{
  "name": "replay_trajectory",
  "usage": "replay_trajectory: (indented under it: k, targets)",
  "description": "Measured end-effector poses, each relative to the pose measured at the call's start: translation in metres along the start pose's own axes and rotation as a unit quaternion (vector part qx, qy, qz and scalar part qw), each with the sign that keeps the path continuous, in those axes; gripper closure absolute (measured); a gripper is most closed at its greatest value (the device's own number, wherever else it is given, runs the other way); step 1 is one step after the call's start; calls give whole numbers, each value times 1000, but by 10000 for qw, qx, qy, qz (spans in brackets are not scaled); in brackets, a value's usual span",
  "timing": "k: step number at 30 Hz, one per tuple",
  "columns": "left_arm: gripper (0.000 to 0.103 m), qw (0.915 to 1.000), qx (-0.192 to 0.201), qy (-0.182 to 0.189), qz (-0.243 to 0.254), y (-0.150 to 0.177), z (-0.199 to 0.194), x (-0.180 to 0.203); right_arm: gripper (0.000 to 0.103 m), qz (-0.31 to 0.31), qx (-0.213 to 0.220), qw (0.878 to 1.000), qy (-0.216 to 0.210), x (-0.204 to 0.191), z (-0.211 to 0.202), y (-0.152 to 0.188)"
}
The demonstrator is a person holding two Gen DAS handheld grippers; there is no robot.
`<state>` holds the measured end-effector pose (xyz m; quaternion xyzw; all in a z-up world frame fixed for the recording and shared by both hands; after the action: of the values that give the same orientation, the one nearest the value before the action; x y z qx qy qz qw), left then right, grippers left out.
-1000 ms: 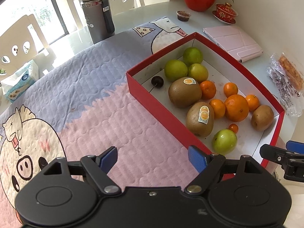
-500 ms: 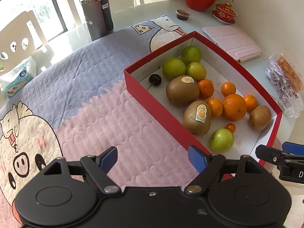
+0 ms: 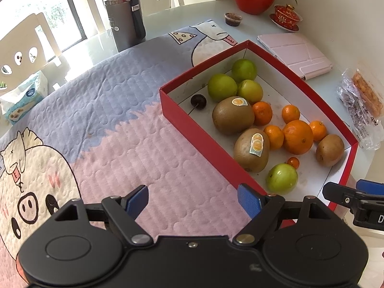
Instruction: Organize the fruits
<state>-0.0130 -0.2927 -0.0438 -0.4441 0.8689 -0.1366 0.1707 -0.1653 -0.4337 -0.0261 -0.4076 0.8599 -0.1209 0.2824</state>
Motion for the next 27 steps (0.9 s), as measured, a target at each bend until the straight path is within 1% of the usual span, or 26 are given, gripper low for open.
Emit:
replay_trajectory:
  k: [12, 27]
  targets:
    - [6, 10000, -13, -2, -34, -1, 3, -3, 4, -5, -32, 10000, -36, -1, 4, -5]
    - [5, 10000, -4, 34, 69, 0, 2, -1, 4, 2, -105, 9999, -22, -1, 8, -3]
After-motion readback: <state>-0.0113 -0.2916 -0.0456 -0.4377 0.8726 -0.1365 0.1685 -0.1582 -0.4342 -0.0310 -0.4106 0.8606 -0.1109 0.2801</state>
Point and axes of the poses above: each gripper's, at about its wrist camera, not at the fingertips, and z roughly the way its jaws point, x to its right, y to its underside, the point moved 8 cm from there along z, roughly the way its jaws point, and after that the axes turned 15 degrees about -y, right-handed, at the moved point
